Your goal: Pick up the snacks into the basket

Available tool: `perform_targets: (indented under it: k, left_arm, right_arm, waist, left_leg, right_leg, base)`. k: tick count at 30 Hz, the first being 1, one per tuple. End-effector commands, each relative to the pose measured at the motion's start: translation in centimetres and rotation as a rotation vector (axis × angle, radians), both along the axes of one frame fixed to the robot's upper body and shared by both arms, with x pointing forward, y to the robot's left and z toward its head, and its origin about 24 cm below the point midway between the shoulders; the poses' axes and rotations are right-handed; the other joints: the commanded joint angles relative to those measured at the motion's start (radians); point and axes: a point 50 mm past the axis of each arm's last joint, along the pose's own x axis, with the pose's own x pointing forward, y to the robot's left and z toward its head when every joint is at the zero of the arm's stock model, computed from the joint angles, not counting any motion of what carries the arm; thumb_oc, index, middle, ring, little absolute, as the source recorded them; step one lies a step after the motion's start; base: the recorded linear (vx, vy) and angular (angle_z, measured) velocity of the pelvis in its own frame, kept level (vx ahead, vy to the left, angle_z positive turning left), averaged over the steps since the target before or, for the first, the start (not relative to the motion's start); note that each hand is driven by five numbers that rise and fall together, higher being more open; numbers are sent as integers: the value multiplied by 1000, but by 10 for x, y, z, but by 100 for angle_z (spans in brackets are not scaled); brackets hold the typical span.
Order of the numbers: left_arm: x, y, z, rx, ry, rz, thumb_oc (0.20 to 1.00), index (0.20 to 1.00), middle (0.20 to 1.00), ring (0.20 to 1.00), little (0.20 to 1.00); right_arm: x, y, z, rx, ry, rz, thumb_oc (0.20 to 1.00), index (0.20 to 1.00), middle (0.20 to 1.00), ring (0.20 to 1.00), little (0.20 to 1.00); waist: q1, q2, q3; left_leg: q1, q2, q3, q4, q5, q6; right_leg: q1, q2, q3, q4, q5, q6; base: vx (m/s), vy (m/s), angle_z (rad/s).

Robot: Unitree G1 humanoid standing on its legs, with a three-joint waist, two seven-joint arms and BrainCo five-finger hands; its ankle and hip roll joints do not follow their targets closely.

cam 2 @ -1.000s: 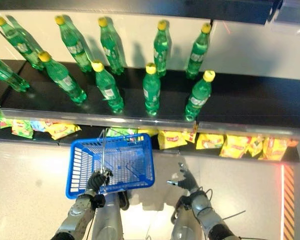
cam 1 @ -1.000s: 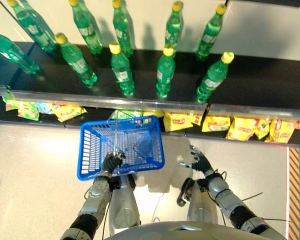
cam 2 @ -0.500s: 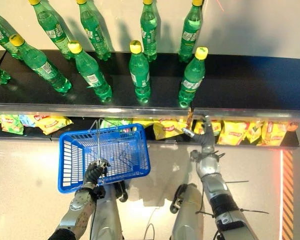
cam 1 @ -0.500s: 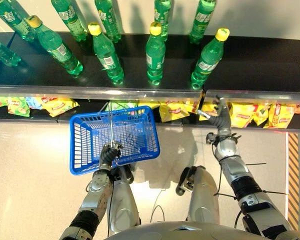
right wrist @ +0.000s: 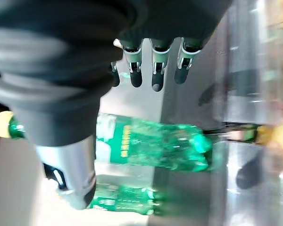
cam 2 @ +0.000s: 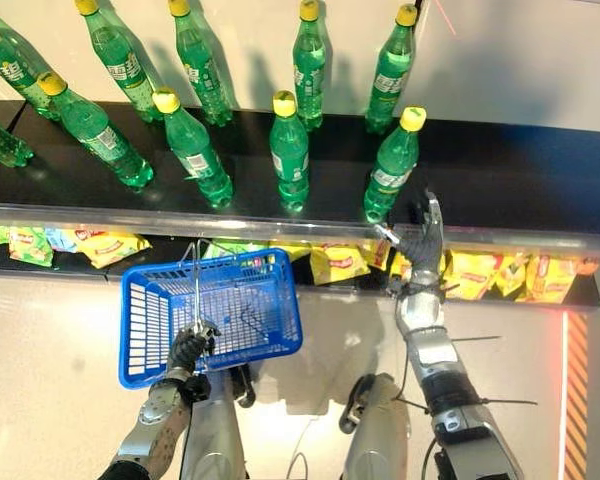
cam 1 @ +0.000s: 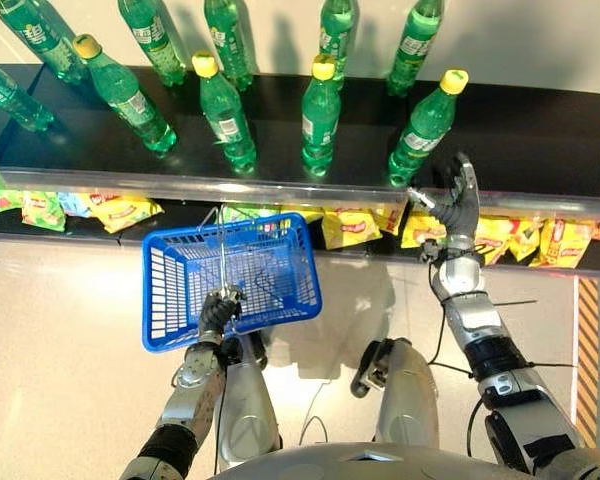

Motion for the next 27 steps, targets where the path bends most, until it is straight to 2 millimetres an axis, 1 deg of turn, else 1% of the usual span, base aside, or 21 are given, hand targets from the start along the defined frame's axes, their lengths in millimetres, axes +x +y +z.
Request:
perform_targets:
  k: [1,11,22,27]
  left_arm:
    - [10,-15,35,-36,-213,-70,200,200,200,200,200]
    - [7,-15,37,-53,-215,-89,200,200,200,200,200]
    - [7,-16,37,-72,-211,-107,200,200,200,200,200]
    - [5,-15,37,-76,-210,-117,200,200,200,200,200]
  right_arm:
    - [9,-13,17,-2,-68,-85,1000,1000,1000,1000,1000]
    - [34,-34,36,40,-39,-174,1000,1000,1000,1000,1000]
    - [45,-39,41,32,1,-177,1000,1000,1000,1000,1000]
    - [53,-42,44,11,39,-184,1000,1000,1000,1000,1000]
  waist:
    - [35,20,-63]
    - [65,31,-52]
    - [71,35,-48]
    - [83,38,-51]
  left_leg:
    - [47,-36,75,82,-139,49]
    - [46,-36,73,82,-137,44]
    - [53,-31,75,69,-127,38]
    - [56,-34,69,56,-117,38]
  right_leg:
    - [13,32,-72,-56,46,21]
    - [18,27,-87,-52,46,23]
    - [32,28,-94,-67,53,24]
    - [40,34,-101,-77,60,24]
  base:
    - [0,0,0]
    - [2,-4,2]
    - [0,-4,2]
    - [-3,-2,1]
